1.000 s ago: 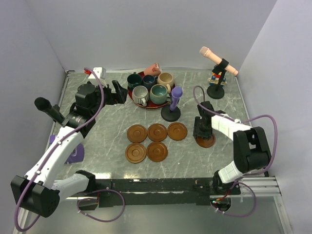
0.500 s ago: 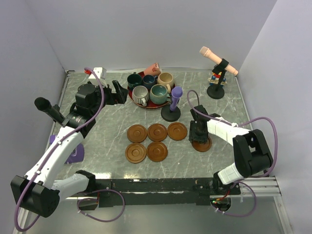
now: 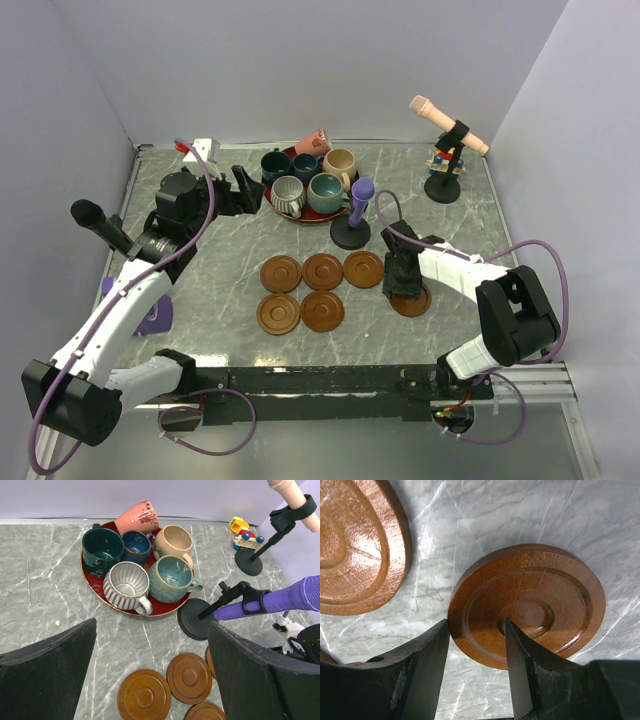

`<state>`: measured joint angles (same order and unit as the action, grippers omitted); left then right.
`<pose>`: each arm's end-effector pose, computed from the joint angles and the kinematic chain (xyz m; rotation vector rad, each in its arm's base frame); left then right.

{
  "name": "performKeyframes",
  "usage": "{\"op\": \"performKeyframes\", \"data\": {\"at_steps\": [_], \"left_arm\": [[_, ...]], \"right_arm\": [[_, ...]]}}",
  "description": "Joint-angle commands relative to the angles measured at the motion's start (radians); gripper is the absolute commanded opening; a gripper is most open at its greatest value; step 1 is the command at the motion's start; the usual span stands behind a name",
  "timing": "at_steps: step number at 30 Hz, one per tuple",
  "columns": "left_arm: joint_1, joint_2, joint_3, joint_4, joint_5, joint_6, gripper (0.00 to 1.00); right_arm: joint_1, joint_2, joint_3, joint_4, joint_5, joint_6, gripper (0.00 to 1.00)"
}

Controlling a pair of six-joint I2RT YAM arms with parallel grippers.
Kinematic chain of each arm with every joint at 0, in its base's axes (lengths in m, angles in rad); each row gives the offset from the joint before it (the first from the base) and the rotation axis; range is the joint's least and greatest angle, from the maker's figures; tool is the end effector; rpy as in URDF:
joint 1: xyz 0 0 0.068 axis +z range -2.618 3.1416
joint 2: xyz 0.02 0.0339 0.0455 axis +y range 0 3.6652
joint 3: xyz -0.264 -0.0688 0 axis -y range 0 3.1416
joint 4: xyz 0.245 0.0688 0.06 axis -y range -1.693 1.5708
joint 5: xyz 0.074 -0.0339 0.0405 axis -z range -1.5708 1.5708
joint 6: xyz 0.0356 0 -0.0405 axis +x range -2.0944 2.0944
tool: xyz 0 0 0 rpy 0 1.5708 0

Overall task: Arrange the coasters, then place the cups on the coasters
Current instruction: Move the coaster to the center of the board.

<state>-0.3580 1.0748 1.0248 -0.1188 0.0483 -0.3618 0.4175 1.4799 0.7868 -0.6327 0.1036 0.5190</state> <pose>0.2336 -0.0892 0.3750 0.0328 1.7733 -0.5672 0.2295 0.0978 0.1599 0.1643 2.8718 0.0267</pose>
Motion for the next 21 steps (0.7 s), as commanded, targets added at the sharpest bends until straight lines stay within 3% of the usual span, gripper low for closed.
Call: {"op": "performKeyframes", "data": {"at_steps": [1,21], "left_arm": [[-0.007,-0.019,0.003,0.036,0.013,-0.011,0.97],[-0.010,-0.007,0.004,0.036,0.015,-0.012,0.97]], "right_arm": [[0.040,0.036,-0.050,-0.119,-0.113,0.067,0.54],[0.147,0.006,-0.067,-0.145,-0.143,0.141,0.54]]}}
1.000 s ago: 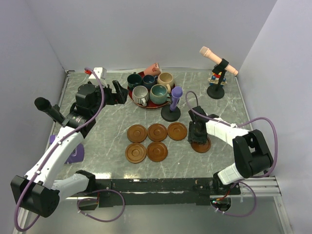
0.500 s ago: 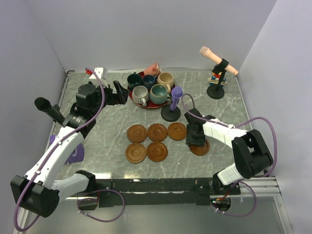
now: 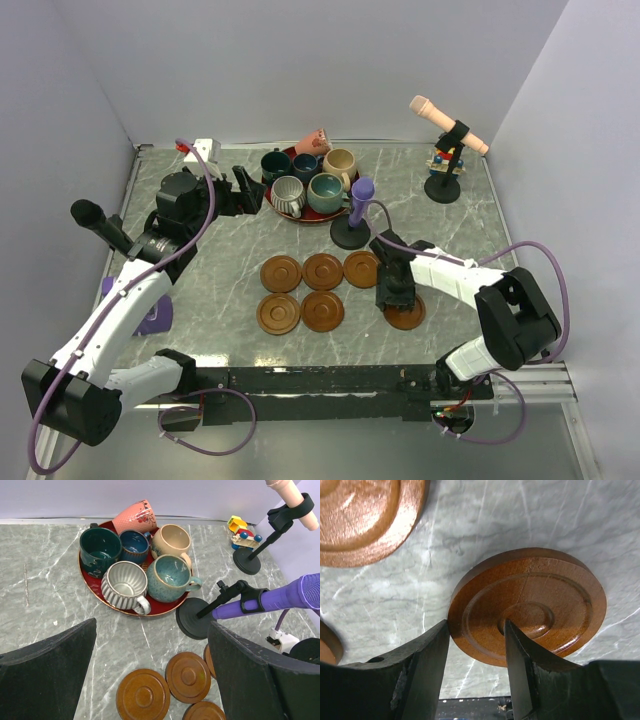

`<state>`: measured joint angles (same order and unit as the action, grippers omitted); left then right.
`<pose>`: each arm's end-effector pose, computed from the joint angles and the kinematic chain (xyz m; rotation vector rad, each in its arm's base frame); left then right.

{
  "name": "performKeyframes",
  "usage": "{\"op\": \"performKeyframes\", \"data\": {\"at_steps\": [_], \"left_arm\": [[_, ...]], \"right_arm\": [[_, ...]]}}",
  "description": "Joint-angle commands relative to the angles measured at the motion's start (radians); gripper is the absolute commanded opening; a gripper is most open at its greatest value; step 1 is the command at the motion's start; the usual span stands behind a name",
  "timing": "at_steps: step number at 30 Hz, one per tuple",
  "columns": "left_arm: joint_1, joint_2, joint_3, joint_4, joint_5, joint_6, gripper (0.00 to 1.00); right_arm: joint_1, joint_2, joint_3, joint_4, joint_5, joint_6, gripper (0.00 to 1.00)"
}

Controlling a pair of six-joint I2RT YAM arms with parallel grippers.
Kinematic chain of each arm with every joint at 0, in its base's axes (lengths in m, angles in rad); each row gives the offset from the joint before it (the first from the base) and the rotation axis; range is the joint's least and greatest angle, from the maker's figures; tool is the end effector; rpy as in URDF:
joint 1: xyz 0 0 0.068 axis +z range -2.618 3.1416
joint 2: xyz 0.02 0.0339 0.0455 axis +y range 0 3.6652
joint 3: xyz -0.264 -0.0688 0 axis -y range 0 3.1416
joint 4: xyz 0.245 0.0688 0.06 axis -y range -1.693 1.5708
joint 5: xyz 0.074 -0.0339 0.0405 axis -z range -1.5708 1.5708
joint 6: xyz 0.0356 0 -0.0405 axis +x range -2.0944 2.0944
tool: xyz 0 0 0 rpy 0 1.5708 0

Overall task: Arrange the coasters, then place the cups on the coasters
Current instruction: Move the coaster to the center of the board.

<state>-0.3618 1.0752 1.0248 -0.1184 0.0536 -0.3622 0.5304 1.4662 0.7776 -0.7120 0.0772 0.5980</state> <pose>0.2333 -0.0903 0.3749 0.0398 1.7741 -0.5747 0.2069 0.1182 0.1588 0.1096 2.9544 0.0384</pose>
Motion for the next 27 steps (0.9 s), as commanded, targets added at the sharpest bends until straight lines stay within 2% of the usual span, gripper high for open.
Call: {"op": "performKeyframes", "data": {"at_steps": [1,20,27], "left_arm": [[-0.006,-0.005,0.006,0.034,0.009,-0.012,0.97],[-0.006,0.008,0.003,0.034,0.003,-0.009,0.97],[-0.006,0.017,0.003,0.031,-0.005,-0.006,0.97]], "right_arm": [[0.042,0.026,-0.061,-0.061,-0.120,0.066,0.54],[0.238,0.002,-0.098,-0.020,-0.149,0.213,0.52],[0.312,0.005,-0.060,0.042,-0.139,0.267,0.50]]}}
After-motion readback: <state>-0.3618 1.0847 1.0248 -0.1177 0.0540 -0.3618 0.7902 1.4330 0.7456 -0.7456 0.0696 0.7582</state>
